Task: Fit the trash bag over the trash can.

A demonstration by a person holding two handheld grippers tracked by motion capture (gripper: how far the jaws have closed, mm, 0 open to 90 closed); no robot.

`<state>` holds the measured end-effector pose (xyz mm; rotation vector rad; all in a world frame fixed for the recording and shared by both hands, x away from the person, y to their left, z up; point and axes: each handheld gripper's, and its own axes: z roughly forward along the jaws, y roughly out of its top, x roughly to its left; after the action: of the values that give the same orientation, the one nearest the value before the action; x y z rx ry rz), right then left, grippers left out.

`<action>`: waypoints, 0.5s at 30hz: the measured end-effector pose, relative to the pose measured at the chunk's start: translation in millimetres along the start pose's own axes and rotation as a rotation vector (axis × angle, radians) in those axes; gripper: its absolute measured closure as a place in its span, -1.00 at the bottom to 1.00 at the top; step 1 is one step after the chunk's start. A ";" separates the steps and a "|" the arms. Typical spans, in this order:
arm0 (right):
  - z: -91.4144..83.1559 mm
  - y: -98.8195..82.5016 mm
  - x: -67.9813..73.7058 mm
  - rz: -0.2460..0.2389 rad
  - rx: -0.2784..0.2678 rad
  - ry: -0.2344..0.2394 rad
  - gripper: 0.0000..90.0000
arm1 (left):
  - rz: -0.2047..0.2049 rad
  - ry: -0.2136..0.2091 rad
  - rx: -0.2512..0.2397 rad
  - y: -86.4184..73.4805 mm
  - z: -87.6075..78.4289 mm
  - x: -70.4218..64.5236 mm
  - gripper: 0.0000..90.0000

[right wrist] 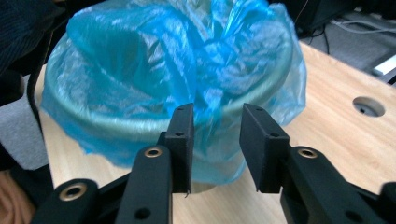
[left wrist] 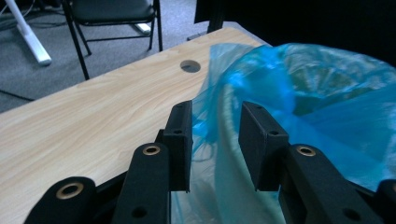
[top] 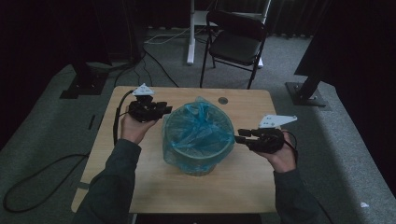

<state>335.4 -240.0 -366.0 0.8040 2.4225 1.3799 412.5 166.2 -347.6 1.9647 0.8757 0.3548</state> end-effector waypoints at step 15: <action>17.2 -10.1 2.2 -0.044 0.064 0.070 0.83 | 0.098 -0.130 0.006 16.8 2.7 -37.6 0.37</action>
<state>338.0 -230.5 -383.5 0.7243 2.5337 1.3417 394.8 132.7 -331.1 2.0163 0.7004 0.2777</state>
